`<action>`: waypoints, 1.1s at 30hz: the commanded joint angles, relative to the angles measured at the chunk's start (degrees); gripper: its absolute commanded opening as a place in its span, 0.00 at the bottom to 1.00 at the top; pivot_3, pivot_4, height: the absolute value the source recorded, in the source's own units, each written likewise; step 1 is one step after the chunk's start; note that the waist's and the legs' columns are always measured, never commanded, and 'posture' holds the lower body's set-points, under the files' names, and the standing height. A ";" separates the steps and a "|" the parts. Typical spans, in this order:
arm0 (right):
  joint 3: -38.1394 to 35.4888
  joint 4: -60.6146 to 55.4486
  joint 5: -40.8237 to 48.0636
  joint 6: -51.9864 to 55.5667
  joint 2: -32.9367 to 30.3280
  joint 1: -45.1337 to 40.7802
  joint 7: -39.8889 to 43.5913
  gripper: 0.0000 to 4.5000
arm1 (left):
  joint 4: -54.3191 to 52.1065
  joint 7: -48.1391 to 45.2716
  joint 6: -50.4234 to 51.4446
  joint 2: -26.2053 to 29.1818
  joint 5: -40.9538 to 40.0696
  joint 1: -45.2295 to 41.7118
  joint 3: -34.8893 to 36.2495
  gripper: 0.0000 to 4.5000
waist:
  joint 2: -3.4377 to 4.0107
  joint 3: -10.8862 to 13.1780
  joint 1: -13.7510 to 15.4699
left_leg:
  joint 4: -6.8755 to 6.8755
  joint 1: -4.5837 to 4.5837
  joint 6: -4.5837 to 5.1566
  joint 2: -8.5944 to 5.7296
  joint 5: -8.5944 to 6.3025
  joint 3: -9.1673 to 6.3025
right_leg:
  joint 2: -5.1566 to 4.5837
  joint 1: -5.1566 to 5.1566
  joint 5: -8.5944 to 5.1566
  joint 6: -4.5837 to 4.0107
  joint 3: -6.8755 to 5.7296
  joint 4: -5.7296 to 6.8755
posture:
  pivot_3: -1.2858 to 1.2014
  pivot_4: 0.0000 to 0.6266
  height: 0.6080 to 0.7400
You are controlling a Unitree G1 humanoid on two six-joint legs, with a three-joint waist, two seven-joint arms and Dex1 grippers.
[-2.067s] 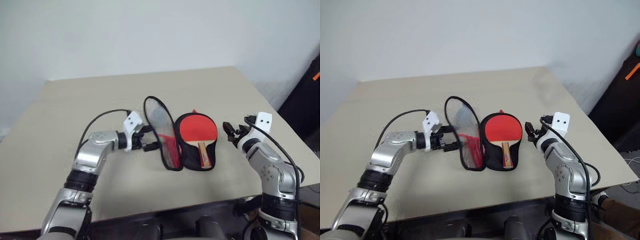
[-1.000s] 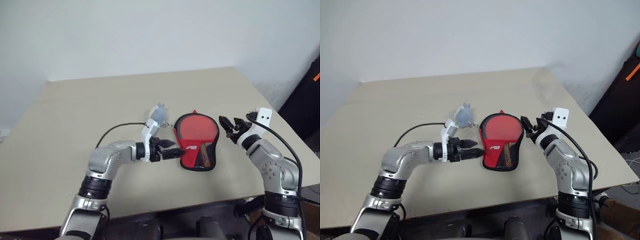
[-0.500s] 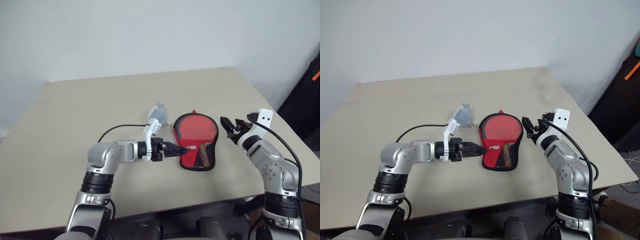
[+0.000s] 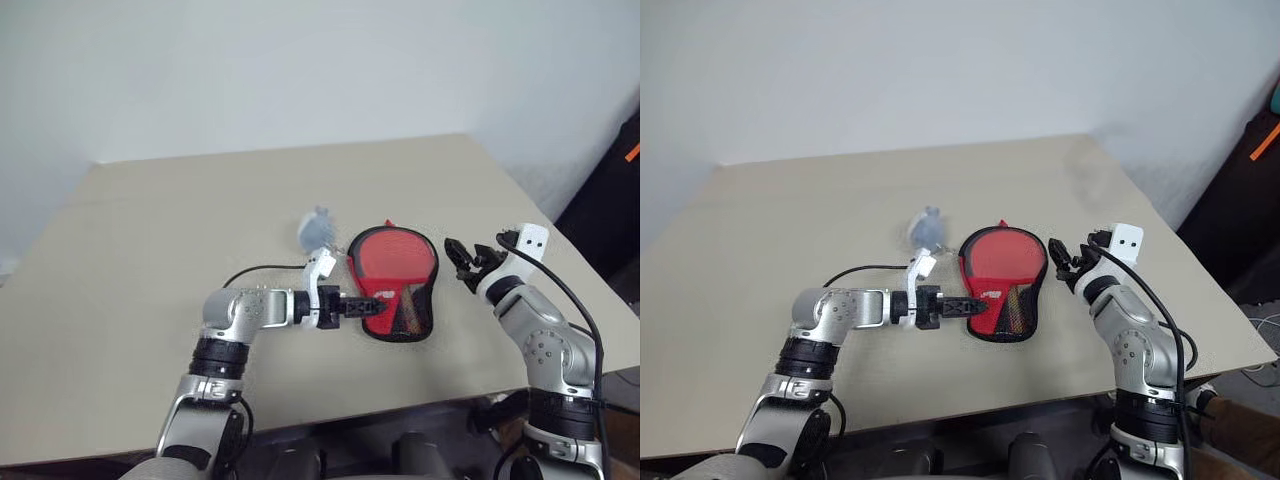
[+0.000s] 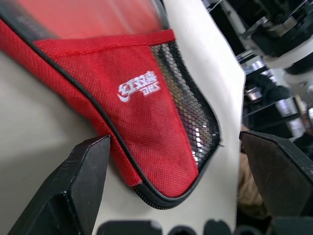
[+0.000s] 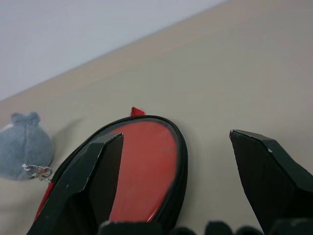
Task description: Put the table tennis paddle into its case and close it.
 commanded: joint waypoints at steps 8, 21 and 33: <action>-1.43 -4.09 1.42 0.49 0.14 -0.21 -1.68 0.84 | 1.07 -0.88 3.46 0.29 -0.73 -0.92 0.30 1.00 | 0.00 0.00 0.00 | 0.01 0.00 0.00 -0.01 0.00 0.00 | -0.01 0.01 0.00 0.00 0.00 0.00 | 0.52 0.00 1.00; -1.60 -3.65 1.26 0.33 0.40 -0.42 -2.71 0.84 | 3.84 -1.80 1.56 -0.16 0.88 -1.86 -2.45 1.00 | 0.01 -0.02 0.27 | 0.02 0.02 0.00 -0.02 0.00 -0.02 | -0.03 0.06 0.00 0.00 -0.02 -0.01 | 0.52 0.00 1.00; -3.19 -3.94 1.24 1.03 0.13 -0.07 -4.54 0.85 | 13.34 -0.52 -0.75 -7.26 3.84 -5.48 -3.16 0.79 | -0.01 -0.03 1.11 | 0.12 0.01 0.00 -0.13 0.00 -0.06 | -0.08 0.18 0.00 0.02 0.01 -0.06 | 0.52 0.00 1.00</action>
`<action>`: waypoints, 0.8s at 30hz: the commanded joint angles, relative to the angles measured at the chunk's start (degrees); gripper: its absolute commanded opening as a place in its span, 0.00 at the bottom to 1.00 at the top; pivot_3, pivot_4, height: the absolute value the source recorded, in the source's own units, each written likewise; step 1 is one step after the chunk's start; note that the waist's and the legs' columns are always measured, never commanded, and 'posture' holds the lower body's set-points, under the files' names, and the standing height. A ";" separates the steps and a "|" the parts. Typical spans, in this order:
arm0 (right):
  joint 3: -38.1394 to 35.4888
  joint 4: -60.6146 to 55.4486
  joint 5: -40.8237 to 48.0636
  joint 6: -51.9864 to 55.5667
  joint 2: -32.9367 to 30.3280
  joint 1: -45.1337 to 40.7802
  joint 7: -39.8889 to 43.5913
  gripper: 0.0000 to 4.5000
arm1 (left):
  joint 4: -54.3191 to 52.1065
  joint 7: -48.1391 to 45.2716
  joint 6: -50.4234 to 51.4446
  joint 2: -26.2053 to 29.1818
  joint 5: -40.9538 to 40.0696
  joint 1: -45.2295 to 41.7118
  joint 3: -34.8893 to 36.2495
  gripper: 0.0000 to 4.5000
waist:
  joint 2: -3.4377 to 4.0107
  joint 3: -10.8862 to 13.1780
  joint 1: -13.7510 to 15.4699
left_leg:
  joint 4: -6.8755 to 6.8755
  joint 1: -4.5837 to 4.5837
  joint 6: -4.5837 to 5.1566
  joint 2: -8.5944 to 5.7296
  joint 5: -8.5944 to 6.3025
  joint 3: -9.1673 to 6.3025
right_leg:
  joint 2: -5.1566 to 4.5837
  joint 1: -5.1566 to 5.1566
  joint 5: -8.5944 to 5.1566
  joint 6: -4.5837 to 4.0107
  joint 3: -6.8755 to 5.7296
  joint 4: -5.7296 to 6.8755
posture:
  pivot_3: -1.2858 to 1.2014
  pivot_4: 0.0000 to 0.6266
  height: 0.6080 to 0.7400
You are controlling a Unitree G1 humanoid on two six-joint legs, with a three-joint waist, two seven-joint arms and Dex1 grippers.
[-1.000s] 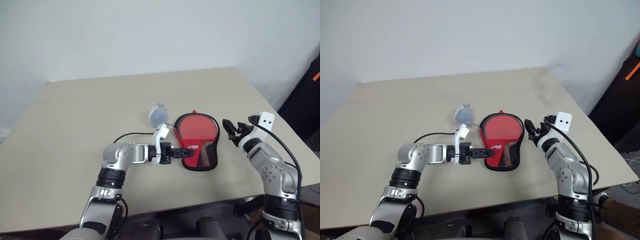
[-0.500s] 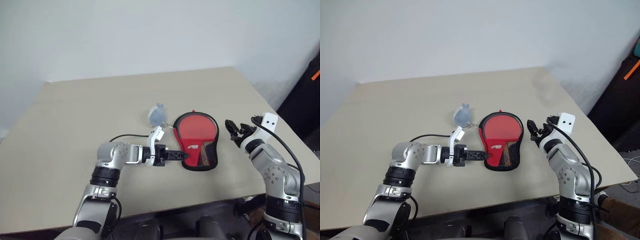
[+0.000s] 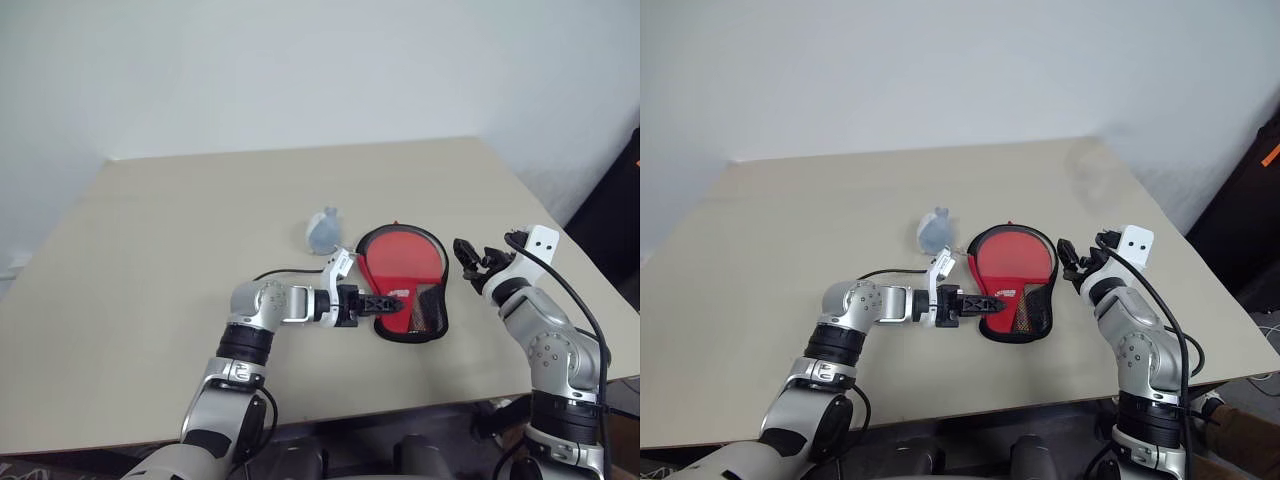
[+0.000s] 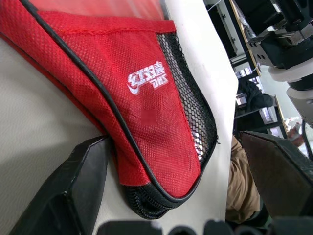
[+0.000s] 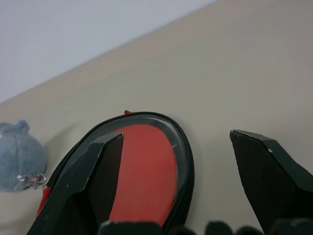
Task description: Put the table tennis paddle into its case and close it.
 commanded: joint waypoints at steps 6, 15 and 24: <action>-1.82 -2.86 0.45 -0.27 -0.25 -0.25 -1.92 0.85 | 3.49 -1.30 0.65 -2.07 0.91 -1.17 -1.57 0.31 | -0.01 0.01 -0.02 | -0.02 -0.04 0.00 0.00 0.00 0.00 | 0.00 -0.04 0.00 0.00 0.00 0.00 | 0.52 0.00 1.00; -2.75 -2.07 -0.14 -0.77 -0.34 -0.76 -3.38 0.85 | 4.16 -4.45 4.66 -1.34 -1.02 -1.68 -0.59 0.00 | 0.02 -0.01 -0.09 | -0.03 0.00 0.00 0.01 0.00 0.01 | 0.01 -0.05 0.00 0.00 0.00 0.02 | 0.52 0.00 1.00; -2.01 -2.53 -0.83 -1.38 0.11 -0.16 -4.01 0.85 | -8.23 -8.07 16.68 7.93 -5.74 1.96 -2.99 0.00 | 0.05 0.00 -1.54 | -0.20 -0.01 0.00 0.06 0.00 0.03 | 0.05 -0.19 -0.01 0.00 0.06 0.04 | 0.52 0.00 1.00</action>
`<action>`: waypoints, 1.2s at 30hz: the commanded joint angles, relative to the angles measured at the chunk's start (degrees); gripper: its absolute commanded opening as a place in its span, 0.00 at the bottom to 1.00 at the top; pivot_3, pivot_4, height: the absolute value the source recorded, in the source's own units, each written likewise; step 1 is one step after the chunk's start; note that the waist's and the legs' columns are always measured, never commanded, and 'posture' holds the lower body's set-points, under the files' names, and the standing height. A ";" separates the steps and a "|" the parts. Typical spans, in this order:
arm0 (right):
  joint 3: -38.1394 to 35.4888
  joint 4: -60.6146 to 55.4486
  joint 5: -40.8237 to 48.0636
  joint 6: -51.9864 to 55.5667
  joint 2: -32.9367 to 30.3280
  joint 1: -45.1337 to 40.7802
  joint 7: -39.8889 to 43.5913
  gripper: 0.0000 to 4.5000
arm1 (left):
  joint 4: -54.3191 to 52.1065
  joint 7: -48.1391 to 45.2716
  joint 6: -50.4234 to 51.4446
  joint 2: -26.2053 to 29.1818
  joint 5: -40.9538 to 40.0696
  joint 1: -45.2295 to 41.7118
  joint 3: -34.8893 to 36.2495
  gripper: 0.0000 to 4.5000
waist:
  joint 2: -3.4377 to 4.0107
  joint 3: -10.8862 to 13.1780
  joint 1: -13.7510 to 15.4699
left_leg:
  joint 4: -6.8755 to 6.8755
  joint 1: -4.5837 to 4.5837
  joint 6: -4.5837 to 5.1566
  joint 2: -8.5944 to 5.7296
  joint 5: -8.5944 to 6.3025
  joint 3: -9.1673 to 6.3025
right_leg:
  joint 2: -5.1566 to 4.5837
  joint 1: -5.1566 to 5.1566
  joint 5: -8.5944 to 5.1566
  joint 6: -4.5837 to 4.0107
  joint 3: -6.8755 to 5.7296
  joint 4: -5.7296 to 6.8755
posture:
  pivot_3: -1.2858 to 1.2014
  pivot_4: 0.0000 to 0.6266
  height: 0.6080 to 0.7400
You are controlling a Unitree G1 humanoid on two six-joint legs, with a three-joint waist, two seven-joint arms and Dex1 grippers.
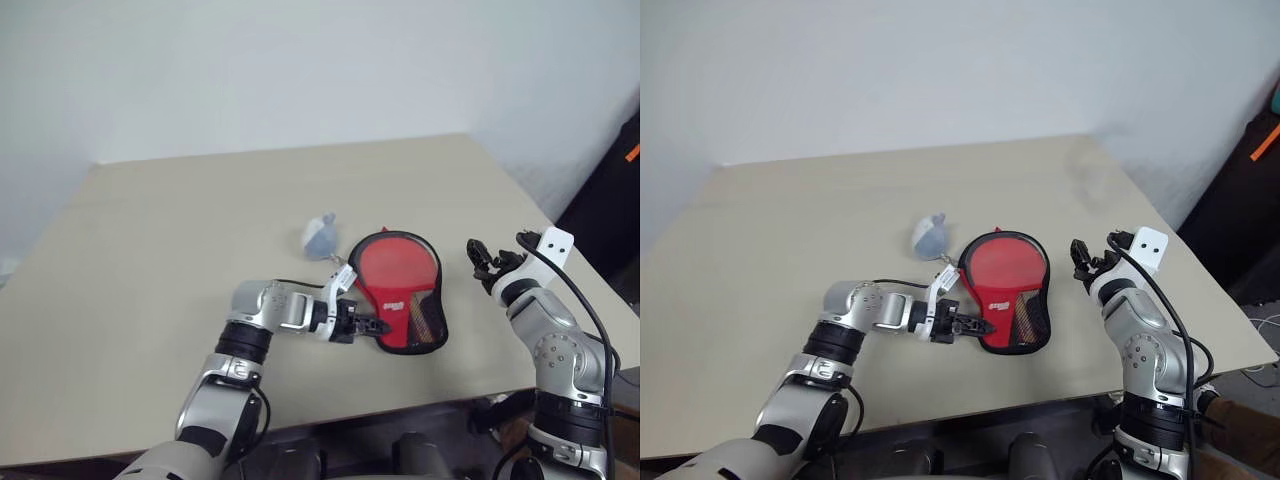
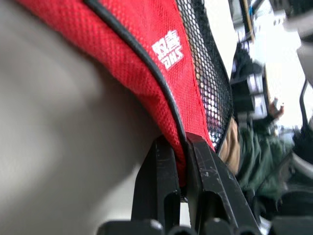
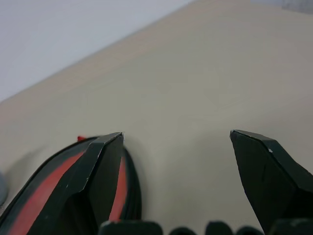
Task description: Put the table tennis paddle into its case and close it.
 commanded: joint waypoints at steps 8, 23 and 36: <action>0.92 -4.28 -0.48 -0.10 0.01 1.33 -0.30 0.85 | -14.50 -0.70 9.66 7.93 -11.15 9.14 2.37 0.00 | 0.01 0.01 0.23 | 0.02 0.00 0.00 0.00 0.00 0.01 | -0.01 0.01 0.00 0.00 0.01 -0.01 | 0.52 0.00 1.00; 1.56 -8.29 -0.15 2.88 0.74 4.76 -0.80 0.85 | -21.07 16.91 9.66 7.05 -36.09 14.56 -5.34 0.00 | 0.01 0.01 0.38 | 0.02 -0.02 0.01 0.00 -0.02 0.00 | -0.02 -0.02 -0.01 -0.02 0.03 -0.01 | 0.52 0.00 1.00; 2.27 -7.27 -0.64 2.72 0.76 4.11 -0.19 0.85 | -19.50 34.21 9.65 4.39 -48.93 16.56 0.60 0.00 | 0.00 0.01 0.50 | 0.05 -0.03 0.01 -0.01 -0.02 0.01 | -0.02 0.00 -0.02 -0.02 0.02 -0.02 | 0.52 0.00 1.00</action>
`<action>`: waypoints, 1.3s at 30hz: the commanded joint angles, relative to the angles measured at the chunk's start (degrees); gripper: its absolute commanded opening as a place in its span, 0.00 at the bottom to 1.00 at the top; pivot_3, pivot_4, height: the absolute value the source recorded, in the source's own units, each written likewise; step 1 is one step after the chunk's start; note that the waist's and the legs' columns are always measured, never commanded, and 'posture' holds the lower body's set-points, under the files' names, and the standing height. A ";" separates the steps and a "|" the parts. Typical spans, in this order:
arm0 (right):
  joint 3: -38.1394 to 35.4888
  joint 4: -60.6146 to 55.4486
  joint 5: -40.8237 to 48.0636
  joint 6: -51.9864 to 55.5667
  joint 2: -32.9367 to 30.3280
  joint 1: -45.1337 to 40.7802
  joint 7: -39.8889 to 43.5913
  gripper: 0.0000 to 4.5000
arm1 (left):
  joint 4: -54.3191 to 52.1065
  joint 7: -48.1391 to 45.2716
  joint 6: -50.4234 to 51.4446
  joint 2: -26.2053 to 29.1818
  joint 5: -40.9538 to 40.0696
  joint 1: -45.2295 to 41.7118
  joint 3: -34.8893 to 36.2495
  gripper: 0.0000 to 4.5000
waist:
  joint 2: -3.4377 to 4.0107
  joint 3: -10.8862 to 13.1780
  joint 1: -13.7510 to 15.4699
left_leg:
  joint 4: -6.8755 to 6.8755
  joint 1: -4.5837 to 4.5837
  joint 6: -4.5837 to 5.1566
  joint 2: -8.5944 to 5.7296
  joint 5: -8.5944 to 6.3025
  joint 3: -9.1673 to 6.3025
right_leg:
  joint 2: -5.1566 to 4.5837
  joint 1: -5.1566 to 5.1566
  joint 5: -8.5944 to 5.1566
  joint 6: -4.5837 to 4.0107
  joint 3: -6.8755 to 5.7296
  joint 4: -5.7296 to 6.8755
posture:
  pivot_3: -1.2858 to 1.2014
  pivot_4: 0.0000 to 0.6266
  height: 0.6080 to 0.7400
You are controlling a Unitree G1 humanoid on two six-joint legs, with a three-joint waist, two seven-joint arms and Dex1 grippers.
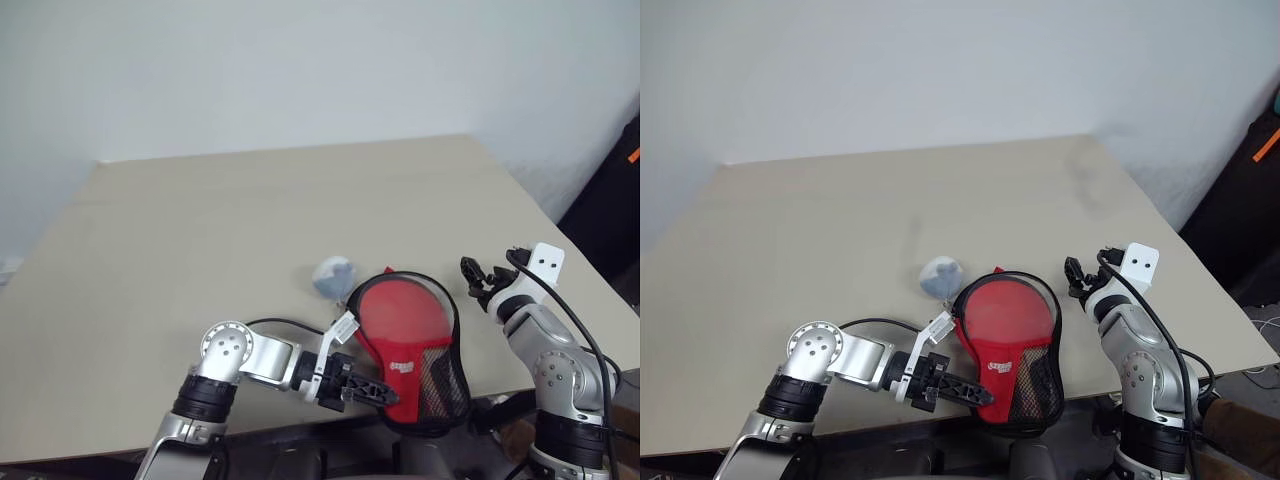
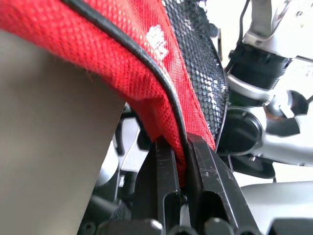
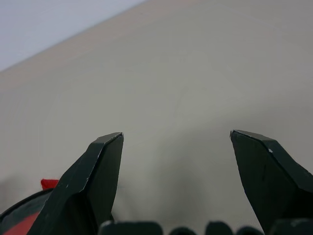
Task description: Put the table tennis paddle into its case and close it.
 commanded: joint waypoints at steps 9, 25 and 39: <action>1.16 -0.83 -1.48 -1.73 -0.92 -1.24 0.65 0.85 | 2.13 6.72 0.19 -0.38 -8.41 -1.36 1.43 0.00 | 0.00 0.00 0.00 | 0.00 0.00 0.00 0.00 0.00 0.01 | 0.00 -0.01 -0.01 -0.01 0.00 -0.01 | 0.52 0.00 1.00; 1.48 -0.32 -2.39 -2.30 -0.41 -1.35 0.98 0.85 | 9.55 20.19 -6.04 -2.77 -15.71 -3.90 1.44 0.00 | -0.01 0.00 0.04 | 0.00 -0.02 -0.01 -0.01 0.00 0.01 | -0.01 -0.02 -0.01 -0.02 0.00 -0.03 | 0.52 0.00 1.00; 1.68 -0.50 -2.64 -2.27 -0.64 -1.13 1.31 0.85 | 5.84 17.45 -7.94 8.55 -23.19 1.91 -0.20 0.00 | 0.00 0.00 0.19 | -0.10 -0.09 -0.03 0.03 0.00 0.10 | 0.06 -0.26 -0.04 -0.10 0.16 0.00 | 0.52 0.00 1.00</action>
